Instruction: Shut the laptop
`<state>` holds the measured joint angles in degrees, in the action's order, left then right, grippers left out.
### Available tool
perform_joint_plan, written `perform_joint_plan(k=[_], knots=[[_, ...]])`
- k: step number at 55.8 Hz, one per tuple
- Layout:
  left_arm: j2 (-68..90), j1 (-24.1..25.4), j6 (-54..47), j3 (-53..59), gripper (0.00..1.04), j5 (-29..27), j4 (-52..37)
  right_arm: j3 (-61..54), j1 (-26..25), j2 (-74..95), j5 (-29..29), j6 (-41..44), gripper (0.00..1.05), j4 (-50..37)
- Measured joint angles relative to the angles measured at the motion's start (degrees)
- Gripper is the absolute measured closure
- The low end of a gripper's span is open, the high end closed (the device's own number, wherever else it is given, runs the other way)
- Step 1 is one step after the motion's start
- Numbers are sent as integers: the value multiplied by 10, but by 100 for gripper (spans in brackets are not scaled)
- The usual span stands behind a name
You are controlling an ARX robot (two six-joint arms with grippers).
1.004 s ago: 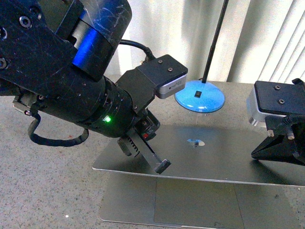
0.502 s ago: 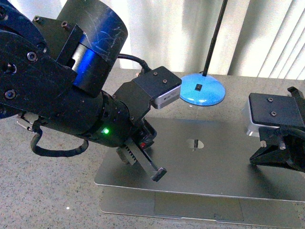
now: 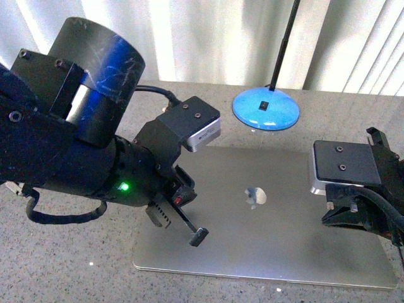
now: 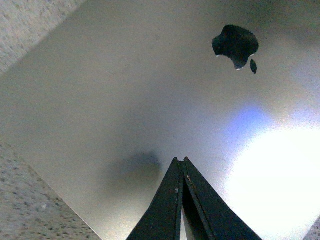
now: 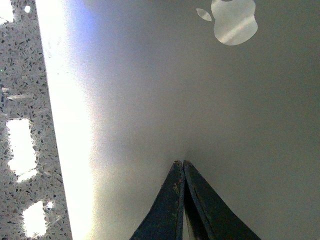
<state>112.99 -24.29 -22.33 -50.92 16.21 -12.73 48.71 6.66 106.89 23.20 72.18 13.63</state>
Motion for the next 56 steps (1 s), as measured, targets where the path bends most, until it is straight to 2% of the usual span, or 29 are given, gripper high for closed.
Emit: perform_joint_plan(k=[34,45,56], knots=[[33,17,41,24,101,24,-52,-11,16,24,-7,-22,102,-31],[16,22,58,31,101,27,-51,-14,21,19,24,-49,102,-45],[-38,36,115,53,101,13,-100,-24,22,-29,77,-134,102,-120]])
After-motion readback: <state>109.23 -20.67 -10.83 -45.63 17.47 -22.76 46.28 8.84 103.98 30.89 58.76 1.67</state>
